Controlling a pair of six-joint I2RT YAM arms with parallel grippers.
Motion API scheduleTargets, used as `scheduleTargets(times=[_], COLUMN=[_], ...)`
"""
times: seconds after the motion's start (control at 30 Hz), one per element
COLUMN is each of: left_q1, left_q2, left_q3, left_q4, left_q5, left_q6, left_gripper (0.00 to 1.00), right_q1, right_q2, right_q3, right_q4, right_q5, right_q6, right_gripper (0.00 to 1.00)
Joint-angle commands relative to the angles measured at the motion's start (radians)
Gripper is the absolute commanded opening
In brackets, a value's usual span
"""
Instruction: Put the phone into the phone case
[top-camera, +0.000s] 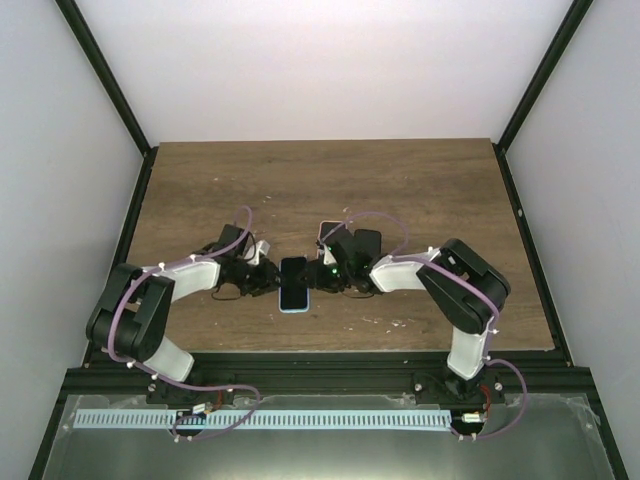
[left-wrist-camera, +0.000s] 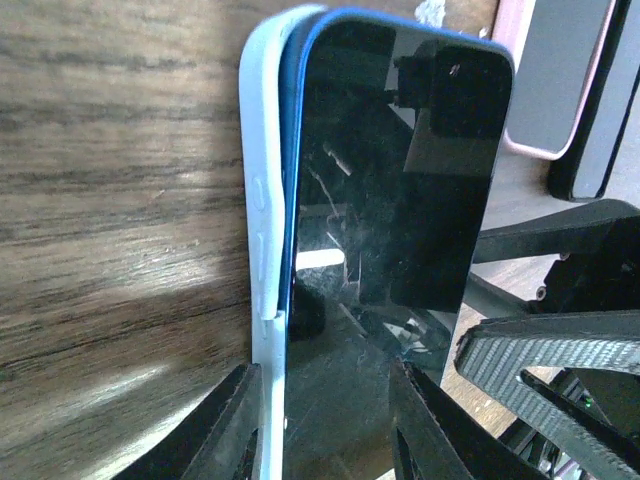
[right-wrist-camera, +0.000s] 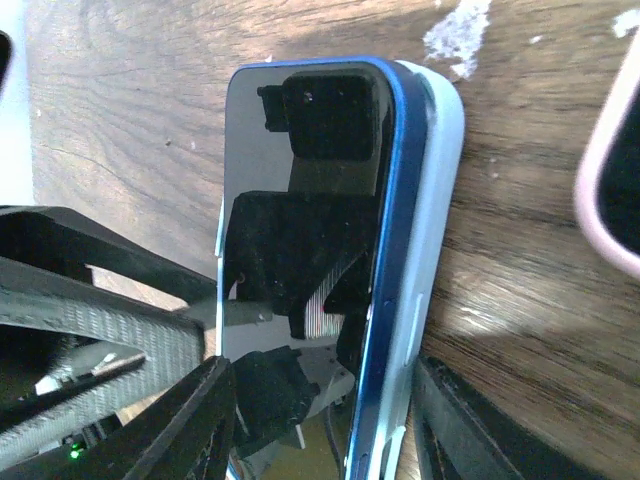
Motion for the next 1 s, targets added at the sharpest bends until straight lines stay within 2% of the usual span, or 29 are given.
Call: scheduleTargets(times=[0.0, 0.33, 0.5, 0.7, 0.83, 0.97], left_q1=[0.004, 0.004, 0.004, 0.004, 0.004, 0.004], left_q2=[0.022, -0.002, -0.016, -0.006, -0.006, -0.036], left_q3=[-0.031, -0.081, -0.088, -0.109, -0.111, -0.121], left_q4=[0.059, 0.083, 0.083, 0.110, 0.104, 0.086], left_q5=[0.046, 0.054, 0.064, 0.065, 0.061, 0.020], left_q6=[-0.007, -0.018, -0.022, -0.029, -0.027, -0.028], left_gripper=[0.36, 0.31, 0.25, 0.22, 0.22, 0.22], right_q1=[0.013, 0.014, 0.015, 0.024, 0.027, 0.027], right_q2=[0.043, 0.010, -0.005, 0.016, 0.045, 0.044], right_q3=[0.002, -0.023, -0.073, -0.073, -0.094, -0.094], right_q4=[0.066, 0.333, 0.448, 0.456, 0.537, 0.549], right_q5=[-0.034, -0.168, -0.189, -0.210, -0.258, -0.265], right_q6=[0.049, 0.132, 0.188, 0.210, 0.258, 0.262], right_gripper=[0.50, 0.50, 0.50, 0.50, 0.50, 0.50])
